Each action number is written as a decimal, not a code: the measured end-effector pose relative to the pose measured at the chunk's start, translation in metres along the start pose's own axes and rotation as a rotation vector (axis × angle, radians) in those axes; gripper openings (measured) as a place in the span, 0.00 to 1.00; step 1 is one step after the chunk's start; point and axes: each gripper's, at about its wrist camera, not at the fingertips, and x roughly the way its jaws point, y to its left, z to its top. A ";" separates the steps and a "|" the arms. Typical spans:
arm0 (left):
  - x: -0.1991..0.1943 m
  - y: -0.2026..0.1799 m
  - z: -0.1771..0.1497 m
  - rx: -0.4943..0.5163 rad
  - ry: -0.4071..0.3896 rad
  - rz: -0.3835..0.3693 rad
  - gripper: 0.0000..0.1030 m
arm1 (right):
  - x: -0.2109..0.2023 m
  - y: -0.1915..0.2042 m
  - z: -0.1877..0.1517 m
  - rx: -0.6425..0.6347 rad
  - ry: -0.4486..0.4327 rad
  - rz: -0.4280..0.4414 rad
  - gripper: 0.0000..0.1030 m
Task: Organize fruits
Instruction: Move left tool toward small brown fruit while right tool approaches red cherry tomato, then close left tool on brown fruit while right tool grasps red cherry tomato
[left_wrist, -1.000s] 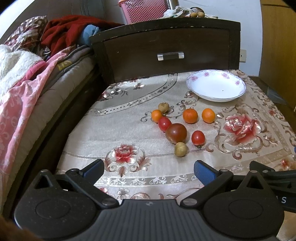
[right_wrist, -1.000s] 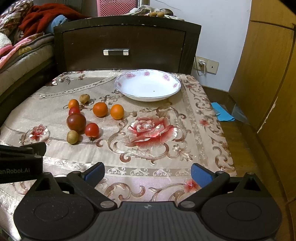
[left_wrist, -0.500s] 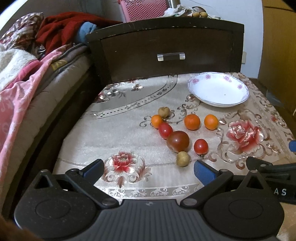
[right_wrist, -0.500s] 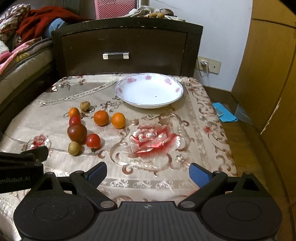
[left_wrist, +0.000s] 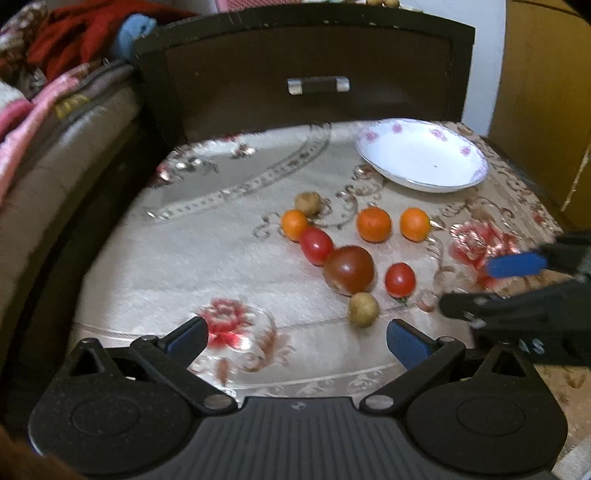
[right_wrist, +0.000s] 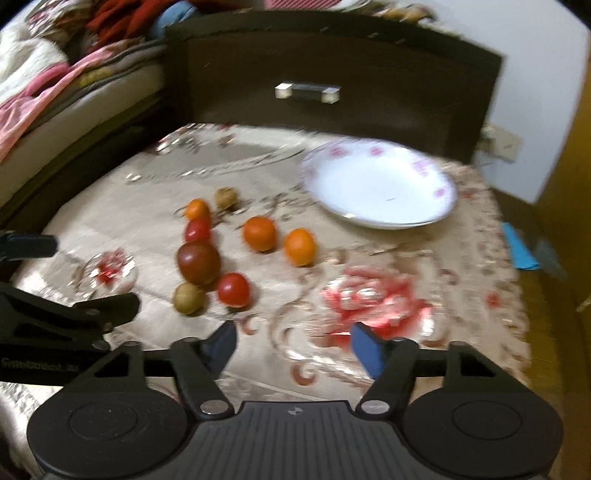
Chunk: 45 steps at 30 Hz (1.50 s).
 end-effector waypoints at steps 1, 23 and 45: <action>0.001 0.000 0.000 0.001 0.002 -0.007 1.00 | 0.004 0.000 0.002 -0.011 0.006 0.020 0.54; 0.042 -0.018 0.007 0.026 0.070 -0.083 0.62 | 0.055 0.005 0.030 -0.109 0.095 0.234 0.19; 0.045 -0.035 0.014 0.034 0.095 -0.111 0.30 | 0.025 -0.037 0.037 0.010 0.040 0.148 0.20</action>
